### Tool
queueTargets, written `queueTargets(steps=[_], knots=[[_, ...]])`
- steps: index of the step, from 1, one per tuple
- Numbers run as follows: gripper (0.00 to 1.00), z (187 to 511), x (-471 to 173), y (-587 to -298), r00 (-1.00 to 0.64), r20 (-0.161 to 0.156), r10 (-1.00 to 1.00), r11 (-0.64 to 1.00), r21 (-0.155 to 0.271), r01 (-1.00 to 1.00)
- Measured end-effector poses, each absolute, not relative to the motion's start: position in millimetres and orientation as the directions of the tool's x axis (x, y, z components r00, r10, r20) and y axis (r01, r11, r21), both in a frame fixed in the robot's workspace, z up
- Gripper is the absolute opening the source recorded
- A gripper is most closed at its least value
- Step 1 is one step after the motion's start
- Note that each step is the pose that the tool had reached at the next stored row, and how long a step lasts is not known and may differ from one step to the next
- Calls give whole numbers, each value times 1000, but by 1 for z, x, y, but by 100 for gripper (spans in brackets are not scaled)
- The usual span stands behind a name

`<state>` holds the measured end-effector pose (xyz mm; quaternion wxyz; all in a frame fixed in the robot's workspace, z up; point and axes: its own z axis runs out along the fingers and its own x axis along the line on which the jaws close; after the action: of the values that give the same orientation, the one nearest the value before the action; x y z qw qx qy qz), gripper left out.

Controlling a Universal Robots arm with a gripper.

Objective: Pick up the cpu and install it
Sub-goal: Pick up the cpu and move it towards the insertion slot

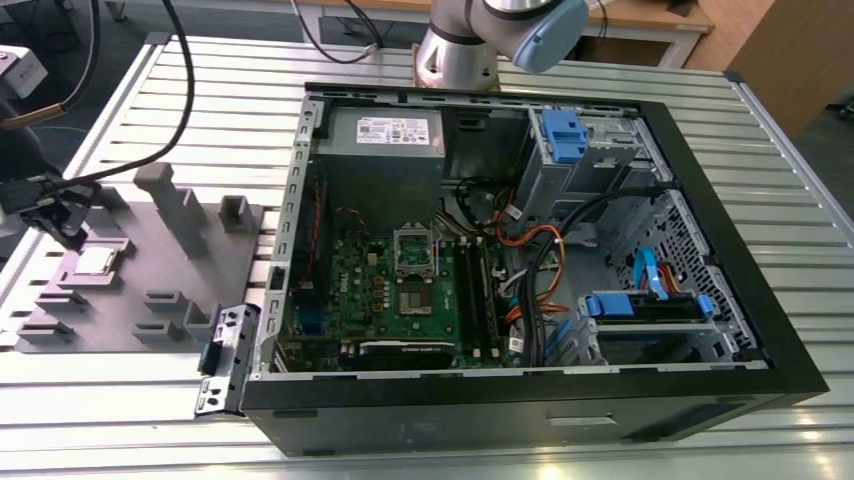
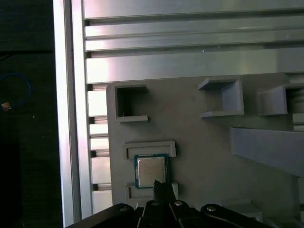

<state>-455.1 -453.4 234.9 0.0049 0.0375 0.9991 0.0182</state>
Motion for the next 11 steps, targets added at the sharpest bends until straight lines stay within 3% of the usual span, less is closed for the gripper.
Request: queueTargets(steps=[11], knots=[[11,218,-456,-454,-997,-8,75,997,34,75]])
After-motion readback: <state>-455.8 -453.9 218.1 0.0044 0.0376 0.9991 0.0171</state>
